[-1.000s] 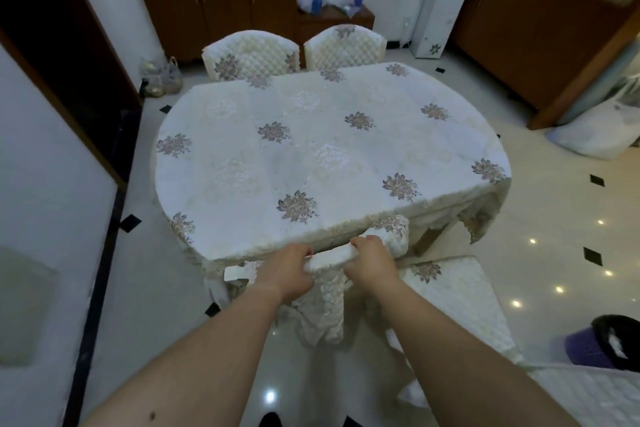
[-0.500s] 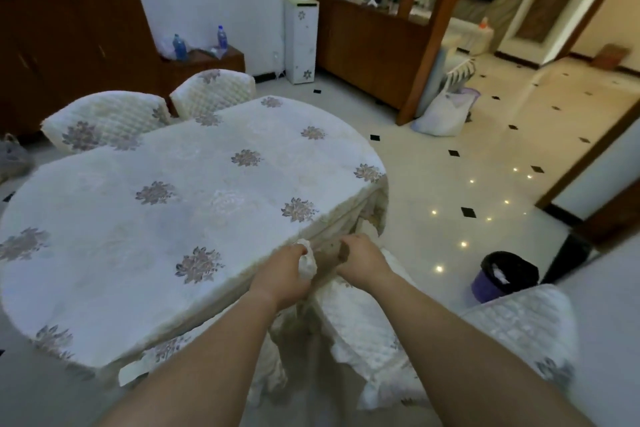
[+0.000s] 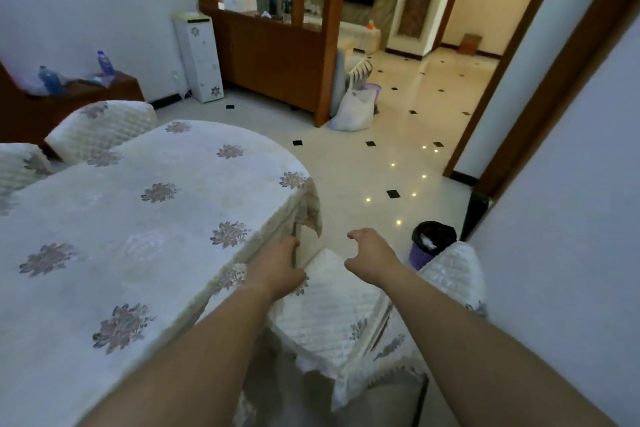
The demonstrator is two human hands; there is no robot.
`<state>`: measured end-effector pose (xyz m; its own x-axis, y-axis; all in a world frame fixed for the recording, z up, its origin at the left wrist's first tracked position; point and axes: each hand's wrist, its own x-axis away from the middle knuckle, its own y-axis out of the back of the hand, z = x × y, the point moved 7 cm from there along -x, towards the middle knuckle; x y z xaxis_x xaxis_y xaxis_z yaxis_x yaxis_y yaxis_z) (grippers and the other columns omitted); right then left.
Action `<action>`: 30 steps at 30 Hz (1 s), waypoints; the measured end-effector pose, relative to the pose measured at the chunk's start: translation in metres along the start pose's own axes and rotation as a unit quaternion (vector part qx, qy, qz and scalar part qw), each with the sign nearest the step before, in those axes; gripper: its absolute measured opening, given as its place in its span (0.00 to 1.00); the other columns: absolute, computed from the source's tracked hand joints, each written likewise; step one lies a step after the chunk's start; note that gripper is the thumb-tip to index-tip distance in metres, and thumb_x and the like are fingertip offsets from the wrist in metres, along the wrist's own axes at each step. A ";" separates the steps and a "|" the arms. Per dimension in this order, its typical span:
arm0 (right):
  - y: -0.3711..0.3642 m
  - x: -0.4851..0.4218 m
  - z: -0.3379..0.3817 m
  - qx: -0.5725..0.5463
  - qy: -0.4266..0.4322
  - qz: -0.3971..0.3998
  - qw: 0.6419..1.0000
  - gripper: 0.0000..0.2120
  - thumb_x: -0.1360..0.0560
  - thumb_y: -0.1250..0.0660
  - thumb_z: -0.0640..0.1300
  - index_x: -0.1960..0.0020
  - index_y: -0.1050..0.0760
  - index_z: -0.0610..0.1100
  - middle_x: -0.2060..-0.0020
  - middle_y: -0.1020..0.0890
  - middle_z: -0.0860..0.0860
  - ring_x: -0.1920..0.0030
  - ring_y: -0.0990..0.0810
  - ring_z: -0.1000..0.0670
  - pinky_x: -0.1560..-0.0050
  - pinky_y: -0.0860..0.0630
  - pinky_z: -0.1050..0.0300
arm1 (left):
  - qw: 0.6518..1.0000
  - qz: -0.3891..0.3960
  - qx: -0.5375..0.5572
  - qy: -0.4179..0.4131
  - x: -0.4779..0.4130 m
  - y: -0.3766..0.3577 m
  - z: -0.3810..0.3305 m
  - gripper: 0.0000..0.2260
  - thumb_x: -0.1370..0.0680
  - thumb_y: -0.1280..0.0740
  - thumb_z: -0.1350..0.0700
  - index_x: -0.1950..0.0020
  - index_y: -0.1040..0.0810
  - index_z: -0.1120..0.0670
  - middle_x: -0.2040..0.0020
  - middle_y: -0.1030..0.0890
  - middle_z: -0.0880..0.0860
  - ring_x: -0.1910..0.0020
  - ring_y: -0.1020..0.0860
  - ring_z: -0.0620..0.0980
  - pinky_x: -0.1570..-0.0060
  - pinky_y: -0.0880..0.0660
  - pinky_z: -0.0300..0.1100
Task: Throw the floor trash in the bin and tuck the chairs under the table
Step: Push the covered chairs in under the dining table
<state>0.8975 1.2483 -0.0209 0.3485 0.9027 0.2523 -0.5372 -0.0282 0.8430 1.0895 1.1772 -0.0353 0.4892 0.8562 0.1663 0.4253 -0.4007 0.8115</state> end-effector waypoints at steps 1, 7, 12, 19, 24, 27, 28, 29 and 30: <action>0.006 0.004 -0.009 -0.001 -0.009 -0.005 1.000 0.33 0.26 0.32 0.43 0.22 0.35 0.44 0.25 0.35 0.46 0.26 0.32 0.45 0.29 0.32 0.52 | 1.000 0.002 0.005 -0.008 -0.002 -0.003 -0.007 0.30 0.29 0.29 0.50 0.26 0.30 0.48 0.33 0.23 0.51 0.38 0.22 0.54 0.40 0.22 0.52; 0.037 0.039 -0.062 -0.018 -0.068 -0.058 0.996 0.32 0.24 0.31 0.45 0.22 0.36 0.44 0.25 0.34 0.45 0.27 0.33 0.44 0.29 0.31 0.50 | 0.996 0.032 -0.021 -0.086 -0.013 -0.026 -0.065 0.30 0.26 0.31 0.51 0.24 0.32 0.50 0.28 0.27 0.53 0.34 0.25 0.53 0.40 0.25 0.48; 0.055 0.073 -0.114 -0.035 -0.135 -0.094 0.986 0.24 0.30 0.35 0.45 0.36 0.24 0.38 0.38 0.23 0.40 0.34 0.25 0.40 0.35 0.25 0.48 | 0.990 0.056 -0.038 -0.124 -0.014 -0.057 -0.105 0.28 0.25 0.32 0.50 0.25 0.33 0.51 0.31 0.27 0.54 0.40 0.23 0.54 0.45 0.23 0.50; 0.076 0.117 -0.162 -0.040 -0.193 -0.104 0.975 0.18 0.21 0.37 0.34 0.32 0.26 0.32 0.34 0.24 0.37 0.34 0.26 0.40 0.38 0.33 0.60 | 0.984 0.082 -0.048 -0.152 -0.007 -0.102 -0.147 0.29 0.25 0.32 0.49 0.25 0.33 0.52 0.33 0.27 0.54 0.41 0.24 0.55 0.45 0.23 0.51; 0.081 0.128 -0.194 -0.027 -0.175 -0.109 0.978 0.32 0.25 0.30 0.41 0.23 0.34 0.46 0.25 0.33 0.46 0.27 0.32 0.46 0.30 0.34 0.54 | 0.983 0.082 -0.033 -0.158 -0.001 -0.135 -0.182 0.28 0.26 0.32 0.48 0.27 0.32 0.52 0.35 0.26 0.54 0.40 0.24 0.55 0.46 0.23 0.50; 0.086 0.123 -0.208 -0.001 -0.159 -0.096 0.983 0.33 0.26 0.28 0.41 0.23 0.34 0.47 0.26 0.32 0.47 0.28 0.31 0.46 0.28 0.33 0.53 | 0.982 0.091 -0.022 -0.163 0.001 -0.161 -0.202 0.26 0.26 0.33 0.47 0.30 0.31 0.52 0.37 0.26 0.54 0.40 0.24 0.55 0.48 0.23 0.49; 0.085 0.121 -0.213 0.007 -0.158 -0.091 0.983 0.33 0.26 0.28 0.41 0.24 0.33 0.48 0.26 0.32 0.48 0.28 0.31 0.46 0.28 0.33 0.52 | 0.982 0.094 -0.017 -0.164 0.001 -0.171 -0.208 0.25 0.26 0.32 0.47 0.31 0.30 0.52 0.38 0.25 0.54 0.41 0.24 0.55 0.48 0.23 0.49; 0.085 0.118 -0.220 0.012 -0.160 -0.085 0.983 0.33 0.26 0.27 0.42 0.24 0.33 0.49 0.26 0.31 0.48 0.29 0.30 0.46 0.28 0.32 0.51 | 0.982 0.098 -0.012 -0.164 0.001 -0.182 -0.213 0.24 0.26 0.32 0.46 0.32 0.30 0.52 0.39 0.25 0.53 0.41 0.24 0.55 0.47 0.23 0.49; 0.084 0.114 -0.227 0.013 -0.163 -0.079 0.983 0.33 0.26 0.27 0.42 0.24 0.33 0.50 0.27 0.31 0.48 0.29 0.30 0.46 0.28 0.32 0.50 | 0.981 0.103 -0.006 -0.165 0.001 -0.193 -0.218 0.24 0.26 0.32 0.45 0.32 0.30 0.52 0.38 0.25 0.53 0.41 0.24 0.55 0.46 0.24 0.49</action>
<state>0.7180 1.4464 -0.0292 0.6555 0.7116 0.2529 -0.4385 0.0859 0.8946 0.8420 1.3263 -0.0697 0.7840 0.6051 0.1385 0.2839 -0.5479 0.7869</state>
